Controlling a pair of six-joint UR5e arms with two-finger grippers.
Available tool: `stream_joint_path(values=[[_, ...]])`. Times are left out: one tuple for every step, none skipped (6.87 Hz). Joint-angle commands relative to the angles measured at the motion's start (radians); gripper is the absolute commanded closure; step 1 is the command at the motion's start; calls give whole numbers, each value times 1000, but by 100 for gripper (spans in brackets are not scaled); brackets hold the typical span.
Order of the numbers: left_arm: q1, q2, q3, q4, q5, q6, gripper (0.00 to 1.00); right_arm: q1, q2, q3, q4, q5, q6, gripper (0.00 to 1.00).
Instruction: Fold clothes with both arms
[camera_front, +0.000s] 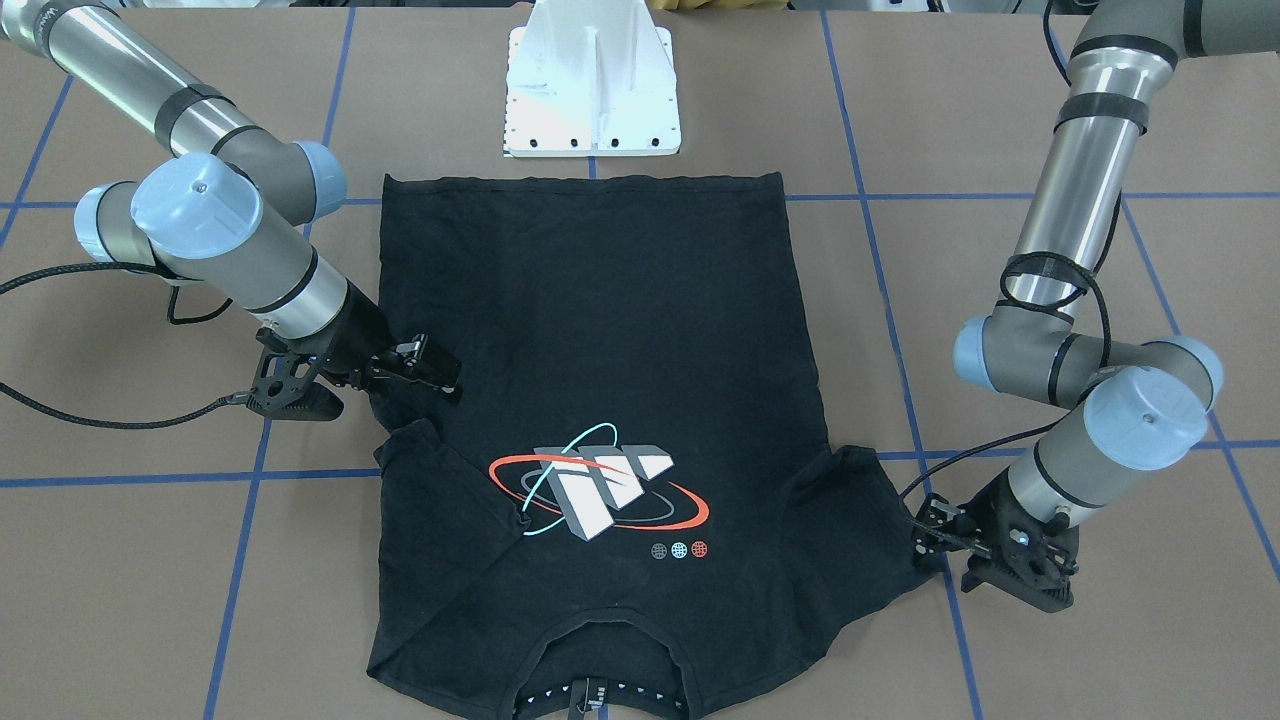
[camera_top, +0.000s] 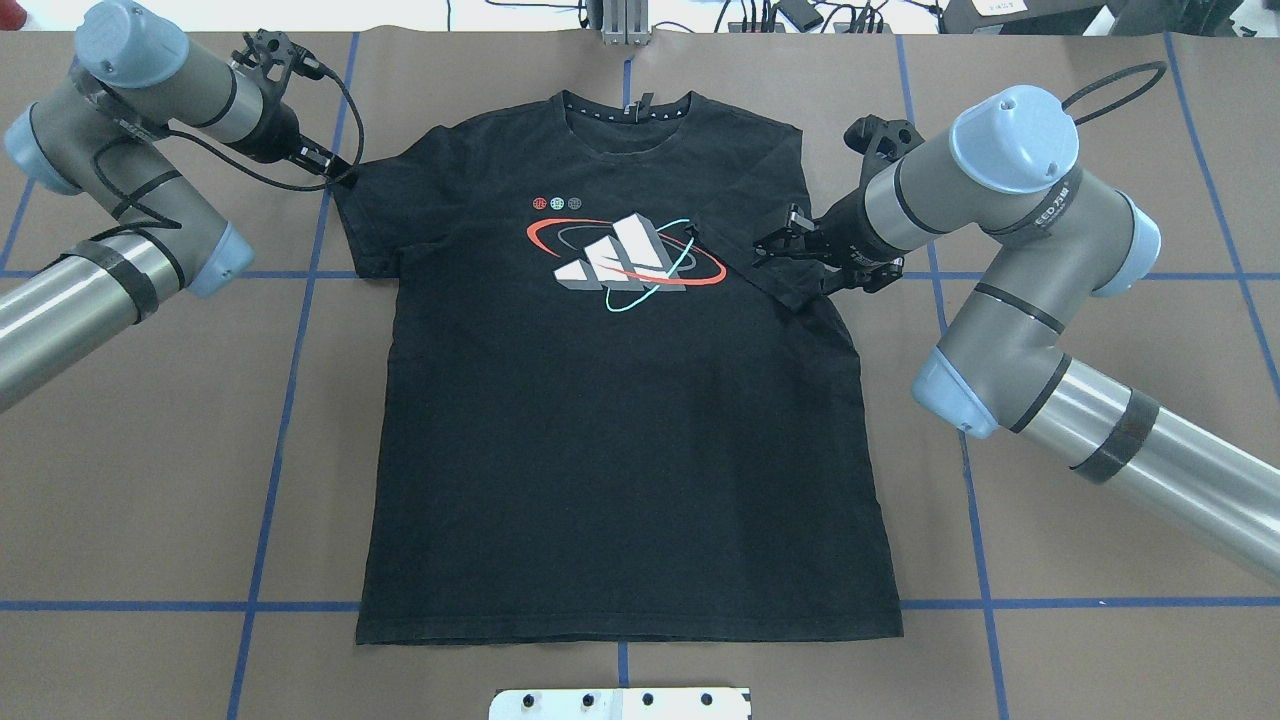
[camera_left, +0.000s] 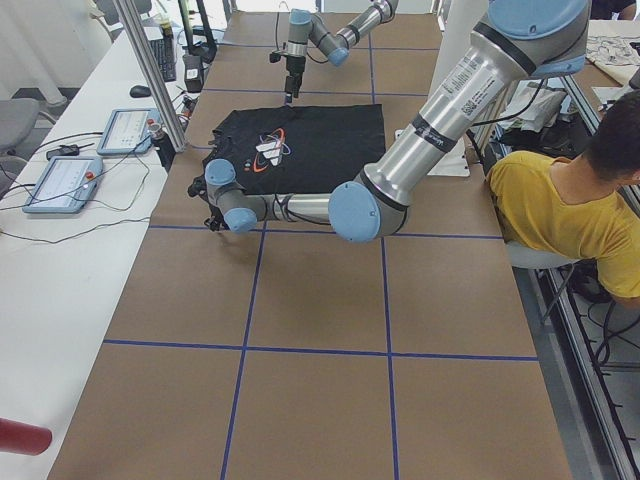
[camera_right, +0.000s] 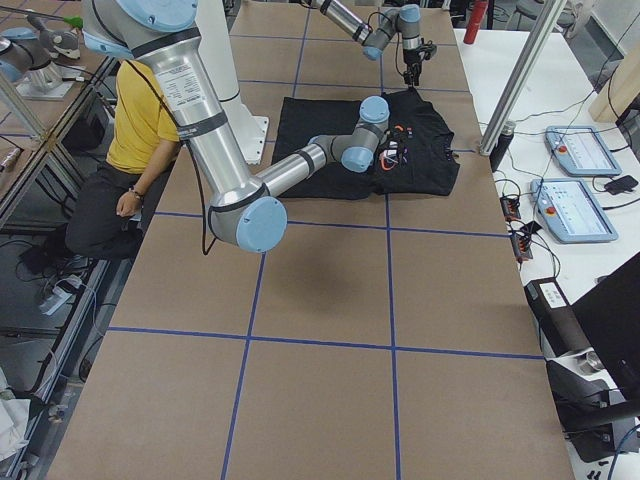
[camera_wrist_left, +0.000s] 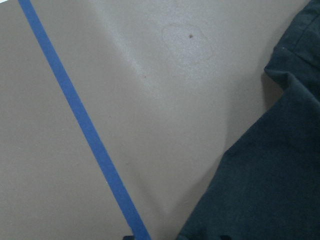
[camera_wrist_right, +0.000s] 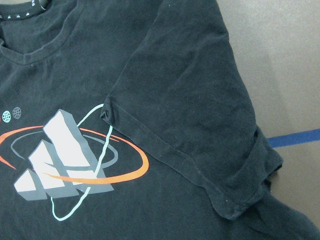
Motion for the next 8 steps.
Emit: stream_joint_path(values=[[6, -2, 7, -11, 0, -8, 47, 1, -1, 6, 0, -1, 0, 0], [6, -1, 7, -11, 0, -8, 82, 1, -1, 6, -1, -1, 0, 0], [6, -1, 7, -11, -1, -8, 100, 1, 1, 6, 0, -1, 0, 0], [4, -1, 1, -12, -4, -8, 100, 1, -1, 7, 0, -2, 0, 0], [-9, 3, -25, -11, -15, -14, 100, 1, -1, 13, 0, -2, 0, 0], [-22, 7, -65, -5, -30, -24, 100, 1, -2, 19, -1, -1, 2, 0], [-37, 60, -147, 3, -109, -29, 100, 1, -2, 25, -1, -1, 2, 0], [-42, 153, -262, 3, -121, -34, 100, 2, -1, 27, -1, 1, 2, 0]])
